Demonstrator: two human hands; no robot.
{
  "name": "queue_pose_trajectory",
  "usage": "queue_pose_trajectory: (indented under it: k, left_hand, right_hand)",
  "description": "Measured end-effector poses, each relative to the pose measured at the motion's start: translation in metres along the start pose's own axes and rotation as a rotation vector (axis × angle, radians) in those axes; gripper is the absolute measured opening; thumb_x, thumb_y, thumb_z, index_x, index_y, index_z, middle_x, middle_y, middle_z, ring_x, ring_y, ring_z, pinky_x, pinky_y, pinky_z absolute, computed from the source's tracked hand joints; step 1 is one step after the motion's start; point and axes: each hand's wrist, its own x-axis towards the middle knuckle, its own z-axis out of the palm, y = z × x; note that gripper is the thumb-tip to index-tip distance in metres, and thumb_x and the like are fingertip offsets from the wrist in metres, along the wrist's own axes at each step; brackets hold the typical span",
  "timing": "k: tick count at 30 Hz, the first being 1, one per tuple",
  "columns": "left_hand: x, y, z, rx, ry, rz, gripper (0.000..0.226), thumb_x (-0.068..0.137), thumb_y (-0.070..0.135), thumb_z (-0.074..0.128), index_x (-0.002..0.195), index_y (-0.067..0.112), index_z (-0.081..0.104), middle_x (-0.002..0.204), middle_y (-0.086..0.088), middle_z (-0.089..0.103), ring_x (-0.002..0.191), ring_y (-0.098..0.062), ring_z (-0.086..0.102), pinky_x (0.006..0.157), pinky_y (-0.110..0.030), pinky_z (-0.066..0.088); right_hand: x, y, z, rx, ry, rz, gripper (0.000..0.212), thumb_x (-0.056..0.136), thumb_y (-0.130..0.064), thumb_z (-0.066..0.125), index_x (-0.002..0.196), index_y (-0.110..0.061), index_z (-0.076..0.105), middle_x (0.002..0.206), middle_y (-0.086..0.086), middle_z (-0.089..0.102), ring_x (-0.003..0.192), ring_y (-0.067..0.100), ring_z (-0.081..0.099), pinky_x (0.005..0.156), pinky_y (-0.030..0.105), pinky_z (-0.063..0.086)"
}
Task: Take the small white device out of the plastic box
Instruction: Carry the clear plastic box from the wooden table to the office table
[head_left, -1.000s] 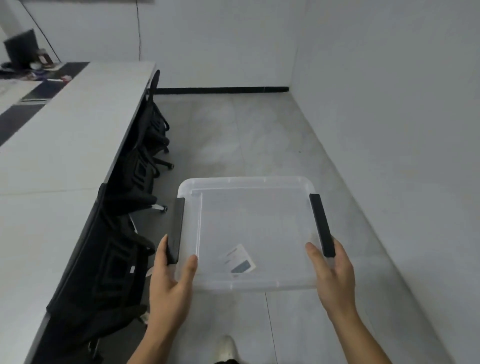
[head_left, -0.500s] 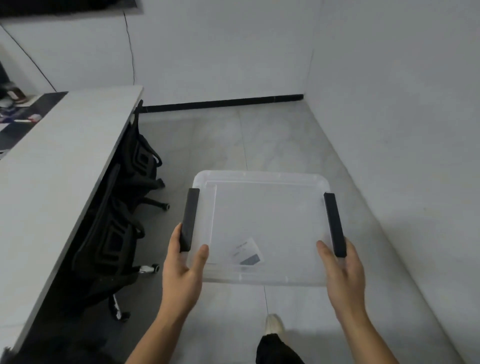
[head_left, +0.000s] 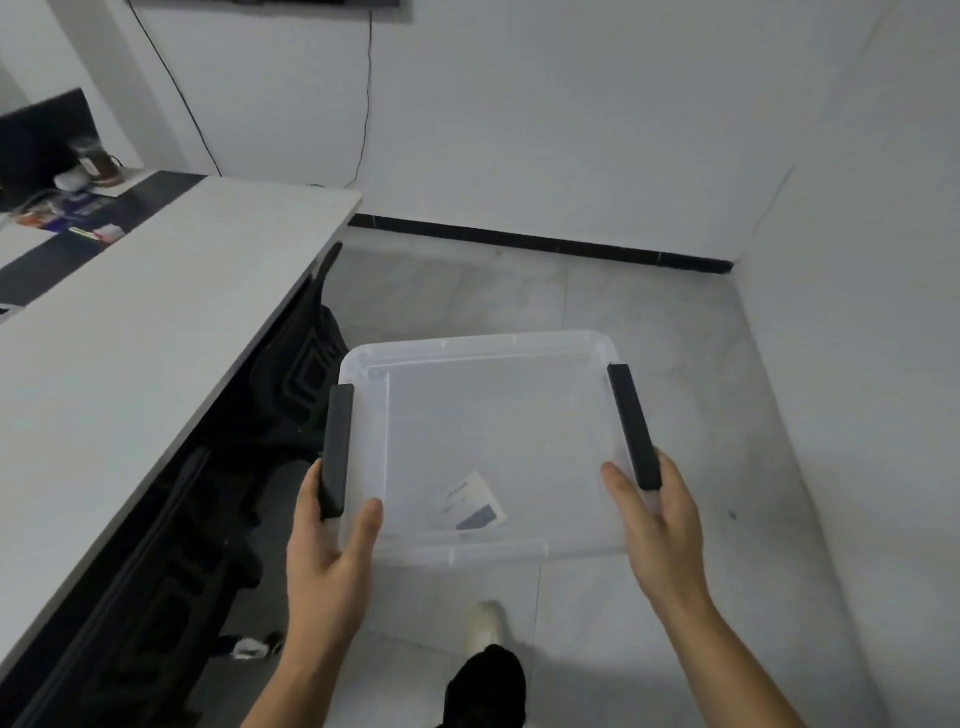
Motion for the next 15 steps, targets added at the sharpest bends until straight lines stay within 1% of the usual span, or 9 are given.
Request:
queue_pose_trajectory:
  k: [3,5,8,10,12,15]
  left_hand:
    - [0.094,0.006,0.047,-0.002,-0.009,-0.016,0.076,0.08,0.041,0.065,0.149,0.027,0.037,0.146,0.005,0.051,0.134,-0.013,0.048,0.111,-0.045,0.038]
    - [0.157,0.022,0.079,-0.01,-0.031,0.001,0.073,0.082,0.038,0.068,0.148,0.028,0.039,0.144,0.006,0.052,0.132,-0.012,0.049,0.111,-0.043,0.039]
    - [0.242,0.046,0.131,-0.01,-0.078,0.035,0.067,0.09,0.023,0.069,0.149,0.025,0.039,0.143,0.004,0.052,0.131,-0.013,0.05,0.11,-0.04,0.039]
    - [0.292,0.055,0.161,0.005,-0.107,0.042,0.069,0.088,0.029,0.069,0.149,0.025,0.039,0.141,0.004,0.054,0.129,-0.014,0.052,0.108,-0.041,0.041]
    - [0.345,0.057,0.189,0.017,-0.104,0.048,0.072,0.082,0.037,0.065,0.148,0.024,0.04,0.138,0.004,0.056,0.126,-0.013,0.053,0.107,-0.04,0.042]
    - [0.434,0.054,0.233,0.029,-0.102,0.063,0.069,0.084,0.038,0.065,0.147,0.025,0.041,0.137,0.007,0.057,0.125,-0.01,0.054,0.105,-0.039,0.044]
  right_hand:
    - [0.094,-0.011,0.026,0.009,0.027,0.013,0.037,0.091,-0.035,0.065,0.127,-0.03,0.056,0.115,-0.021,0.061,0.104,-0.015,0.054,0.08,0.008,0.038]
    - [0.154,-0.025,0.04,0.002,0.054,0.013,0.039,0.09,-0.035,0.065,0.128,-0.029,0.055,0.116,-0.021,0.06,0.109,-0.01,0.052,0.083,0.011,0.038]
    - [0.244,-0.041,0.054,0.015,0.094,0.015,0.038,0.09,-0.036,0.065,0.126,-0.034,0.053,0.115,-0.025,0.058,0.106,-0.012,0.051,0.086,0.013,0.039]
    - [0.298,-0.046,0.065,0.017,0.126,0.032,0.037,0.09,-0.036,0.065,0.125,-0.032,0.055,0.113,-0.024,0.06,0.104,-0.012,0.052,0.087,0.015,0.041]
    - [0.355,-0.044,0.08,0.016,0.152,0.038,0.04,0.09,-0.036,0.066,0.128,-0.029,0.057,0.114,-0.021,0.062,0.104,-0.012,0.053,0.083,0.011,0.038]
    - [0.449,-0.038,0.117,0.035,0.147,0.044,0.041,0.09,-0.034,0.066,0.129,-0.028,0.056,0.114,-0.021,0.061,0.105,-0.005,0.055,0.082,0.009,0.037]
